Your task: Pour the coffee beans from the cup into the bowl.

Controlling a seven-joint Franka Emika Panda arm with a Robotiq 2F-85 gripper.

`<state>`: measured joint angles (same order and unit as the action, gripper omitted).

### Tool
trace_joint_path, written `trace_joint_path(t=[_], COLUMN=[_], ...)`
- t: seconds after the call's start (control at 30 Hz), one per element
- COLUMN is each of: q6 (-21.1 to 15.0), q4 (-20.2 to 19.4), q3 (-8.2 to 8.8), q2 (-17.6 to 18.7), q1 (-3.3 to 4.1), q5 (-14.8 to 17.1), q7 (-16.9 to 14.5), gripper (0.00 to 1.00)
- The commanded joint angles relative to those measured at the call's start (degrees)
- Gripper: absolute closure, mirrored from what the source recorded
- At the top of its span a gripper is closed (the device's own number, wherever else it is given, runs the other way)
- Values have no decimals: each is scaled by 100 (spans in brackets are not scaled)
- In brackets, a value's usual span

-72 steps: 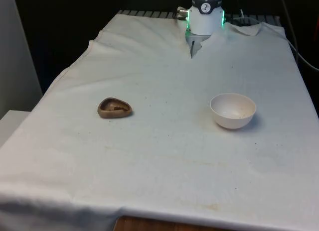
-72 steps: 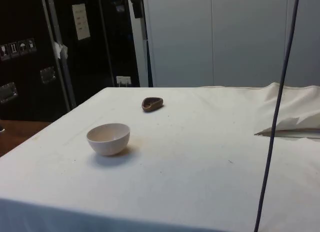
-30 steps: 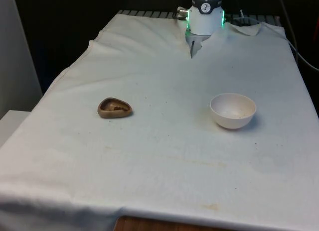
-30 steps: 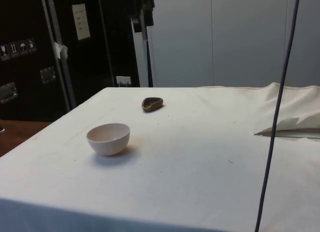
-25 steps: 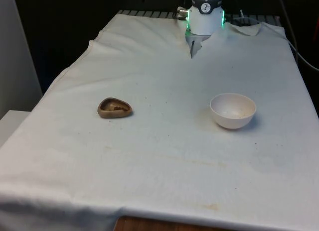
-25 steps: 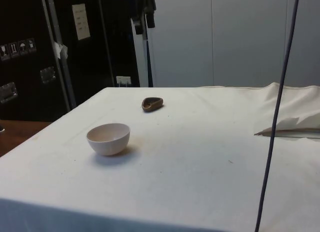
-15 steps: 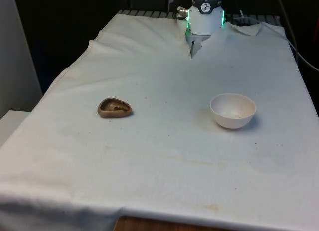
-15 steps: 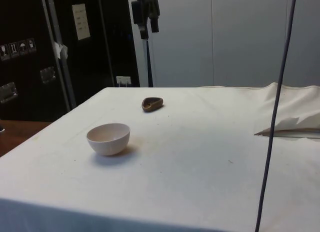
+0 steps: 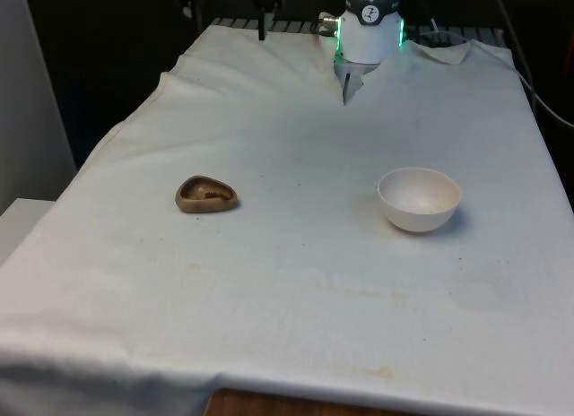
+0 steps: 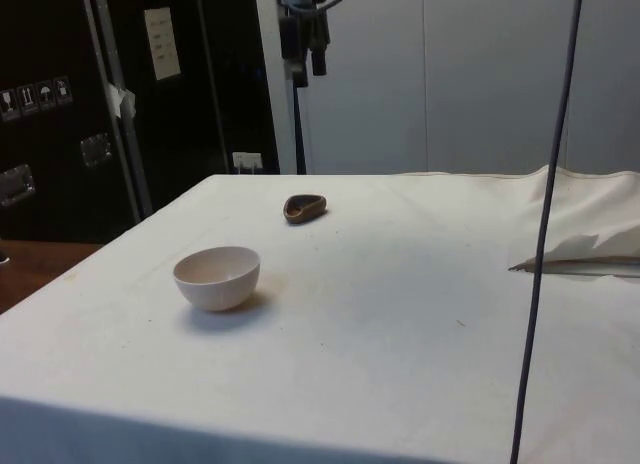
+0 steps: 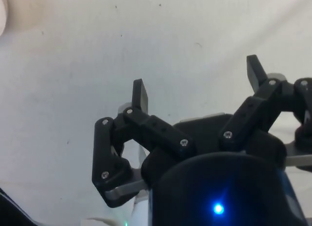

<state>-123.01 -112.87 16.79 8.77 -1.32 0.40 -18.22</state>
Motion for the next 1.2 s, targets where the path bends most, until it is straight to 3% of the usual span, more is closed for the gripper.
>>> trace_joint_path(t=[0.0, 0.07, 0.1, 0.3, 0.33, 0.4, 0.63, 0.67, 0.7, 0.93, 0.97, 1.0, 1.17], q6=[-103, -69, -166, -378, -332, -435, -625, -602, -647, -831, -796, -865, -957], q4=[-11, 0, -11, 0, 6, 6, 46, 34, 52, 189, 149, 252, 476], q3=[29, 69, 92, 292, 321, 350, 493, 527, 504, 625, 665, 653, 722], q2=[40, 52, 92, 304, 292, 361, 636, 619, 670, 1077, 1008, 1203, 1593], q1=[-40, 0, -40, -52, -11, -57, -57, -17, -57, -80, -34, -80, -97], q5=[115, 80, 195, 544, 481, 659, 1066, 1003, 1106, 1536, 1444, 1633, 1874], q7=[-138, -115, -246, -682, -619, -819, -1312, -1255, -1364, -1874, -1788, -1988, -2257], gripper=[0, 0, 0, 0, 0, 0, 0, 0, 0, 0, 0, 0, 0])
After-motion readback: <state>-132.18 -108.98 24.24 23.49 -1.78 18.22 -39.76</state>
